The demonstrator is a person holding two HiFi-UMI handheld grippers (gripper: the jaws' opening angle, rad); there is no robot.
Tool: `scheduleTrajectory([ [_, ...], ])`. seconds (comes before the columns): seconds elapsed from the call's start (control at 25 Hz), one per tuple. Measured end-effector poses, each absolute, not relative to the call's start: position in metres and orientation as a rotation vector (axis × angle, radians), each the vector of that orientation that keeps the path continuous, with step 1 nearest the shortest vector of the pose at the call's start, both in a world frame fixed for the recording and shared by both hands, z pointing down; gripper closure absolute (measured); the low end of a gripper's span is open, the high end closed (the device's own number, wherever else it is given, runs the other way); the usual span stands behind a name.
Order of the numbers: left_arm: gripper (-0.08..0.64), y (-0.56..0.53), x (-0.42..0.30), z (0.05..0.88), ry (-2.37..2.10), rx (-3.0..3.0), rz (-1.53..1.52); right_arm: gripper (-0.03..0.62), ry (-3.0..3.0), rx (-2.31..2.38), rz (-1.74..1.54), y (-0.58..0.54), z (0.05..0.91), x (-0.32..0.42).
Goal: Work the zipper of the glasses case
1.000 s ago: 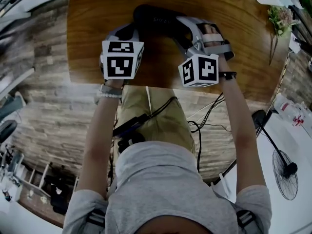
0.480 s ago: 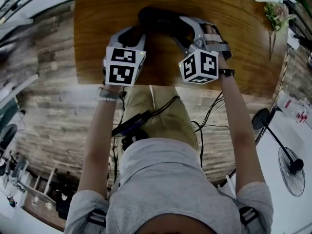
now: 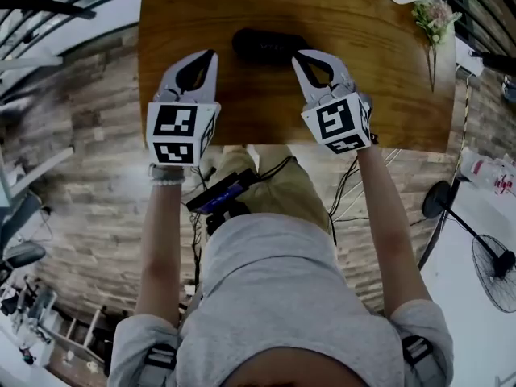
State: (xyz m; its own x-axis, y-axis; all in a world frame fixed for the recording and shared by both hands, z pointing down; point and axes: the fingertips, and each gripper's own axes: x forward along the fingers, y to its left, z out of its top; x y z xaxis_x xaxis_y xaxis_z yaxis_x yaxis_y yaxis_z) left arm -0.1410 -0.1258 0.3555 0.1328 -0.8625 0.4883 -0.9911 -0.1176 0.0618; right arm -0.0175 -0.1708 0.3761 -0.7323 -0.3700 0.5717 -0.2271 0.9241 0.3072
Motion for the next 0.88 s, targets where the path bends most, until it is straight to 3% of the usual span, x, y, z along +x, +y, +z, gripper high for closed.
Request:
scheduleTrajectory([
  [0.2,0.546,-0.118,-0.123,0.301,-1.750,2.269,0.435,0.591,-2.565,0.668,0.019,-0.170,0.329,0.002],
  [0.88,0.545,-0.072,-0.124,0.223,-1.841,2.344,0.365,0.591,-2.629,0.927,0.007,-0.139,0.251,0.042],
])
